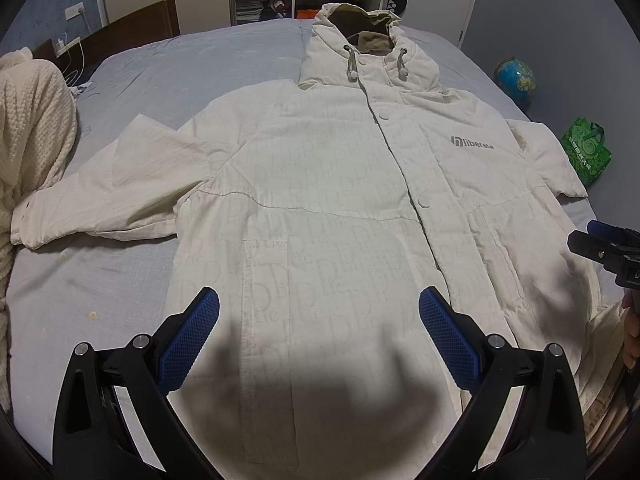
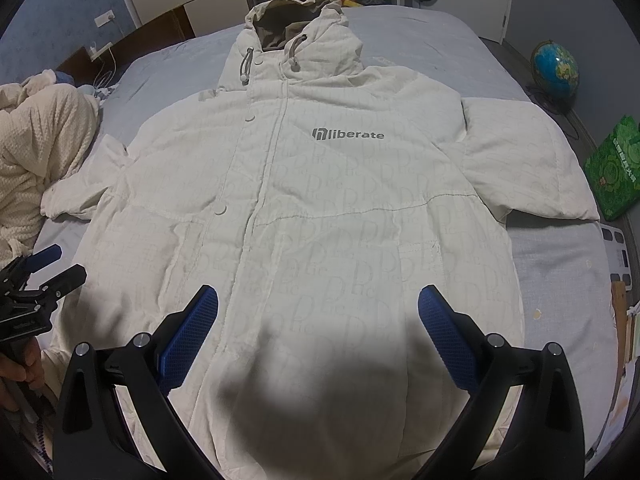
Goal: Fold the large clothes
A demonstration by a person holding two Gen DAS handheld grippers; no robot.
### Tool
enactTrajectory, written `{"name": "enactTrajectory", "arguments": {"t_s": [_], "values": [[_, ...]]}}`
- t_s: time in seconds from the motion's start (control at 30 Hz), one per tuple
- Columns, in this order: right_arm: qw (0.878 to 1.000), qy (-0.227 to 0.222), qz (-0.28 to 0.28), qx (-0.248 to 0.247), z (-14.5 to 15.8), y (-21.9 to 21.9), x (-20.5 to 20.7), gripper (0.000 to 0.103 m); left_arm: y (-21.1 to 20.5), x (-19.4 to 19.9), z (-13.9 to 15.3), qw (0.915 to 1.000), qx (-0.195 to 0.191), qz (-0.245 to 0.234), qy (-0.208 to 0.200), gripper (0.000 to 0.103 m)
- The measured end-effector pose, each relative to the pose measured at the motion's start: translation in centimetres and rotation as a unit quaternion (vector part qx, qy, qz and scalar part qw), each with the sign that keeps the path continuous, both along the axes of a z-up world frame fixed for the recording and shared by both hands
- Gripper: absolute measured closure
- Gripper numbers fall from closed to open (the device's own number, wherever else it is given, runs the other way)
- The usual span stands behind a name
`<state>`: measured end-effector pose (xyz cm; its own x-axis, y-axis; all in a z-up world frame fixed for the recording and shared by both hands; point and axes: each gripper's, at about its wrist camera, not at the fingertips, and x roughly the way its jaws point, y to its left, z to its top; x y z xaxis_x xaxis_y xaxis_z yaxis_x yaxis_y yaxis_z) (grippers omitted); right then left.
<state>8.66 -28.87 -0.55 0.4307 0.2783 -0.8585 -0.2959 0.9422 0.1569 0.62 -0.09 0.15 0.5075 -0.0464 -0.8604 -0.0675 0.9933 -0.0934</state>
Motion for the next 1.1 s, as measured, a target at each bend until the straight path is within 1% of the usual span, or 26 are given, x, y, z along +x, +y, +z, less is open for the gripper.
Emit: {"name": "enactTrajectory", "arguments": {"t_s": [0.17,0.3,0.33,0.4,0.47,0.6,0.77,0.8,0.87,0.93,1.07,1.1], "values": [[1.000,0.001,-0.010,0.017,0.4,-0.8,0.3,0.007,0.2,0.6,0.1,1.0000,-0.001,0.001,0.008,0.007],[0.999,-0.003,-0.032,0.042,1.1,-2.5,1.2,0.007,0.6,1.6,0.5,0.9998,-0.008,0.007,0.016,0.007],[0.998,-0.002,-0.040,0.049,1.2,-3.1,1.6,0.007,0.7,1.8,0.5,0.9996,-0.012,0.007,0.023,0.007],[0.996,-0.001,-0.060,0.066,1.5,-4.4,2.3,0.007,0.8,2.6,1.0,0.9997,-0.013,0.007,0.018,0.007],[0.992,0.004,-0.089,0.088,1.8,-6.3,3.3,0.007,0.5,3.4,1.3,0.9999,0.006,0.003,0.008,0.007],[0.981,0.011,-0.143,0.128,2.0,-10.1,5.1,0.007,0.4,5.2,1.9,0.9999,0.011,-0.003,-0.002,0.007],[0.961,0.015,-0.216,0.174,1.3,-15.7,7.1,0.007,-0.3,7.1,2.7,0.9997,0.007,-0.014,-0.020,0.007],[0.954,0.016,-0.234,0.186,0.9,-17.0,7.5,0.007,-0.5,7.5,2.8,0.9995,0.007,-0.019,-0.023,0.007],[0.936,0.025,-0.277,0.215,-0.4,-19.9,8.4,0.007,-0.8,8.4,2.7,0.9993,0.012,-0.024,-0.025,0.007],[0.922,0.023,-0.307,0.234,-1.4,-22.3,9.1,0.007,-0.8,9.2,2.7,0.9993,0.007,-0.026,-0.027,0.007],[0.899,0.021,-0.347,0.266,-3.3,-25.8,11.1,0.007,-0.2,10.0,3.7,0.9977,-0.032,-0.022,-0.055,0.007],[0.891,0.023,-0.358,0.277,-3.8,-26.7,11.7,0.007,-0.1,10.4,3.7,0.9976,-0.034,-0.022,-0.056,0.007]]}}
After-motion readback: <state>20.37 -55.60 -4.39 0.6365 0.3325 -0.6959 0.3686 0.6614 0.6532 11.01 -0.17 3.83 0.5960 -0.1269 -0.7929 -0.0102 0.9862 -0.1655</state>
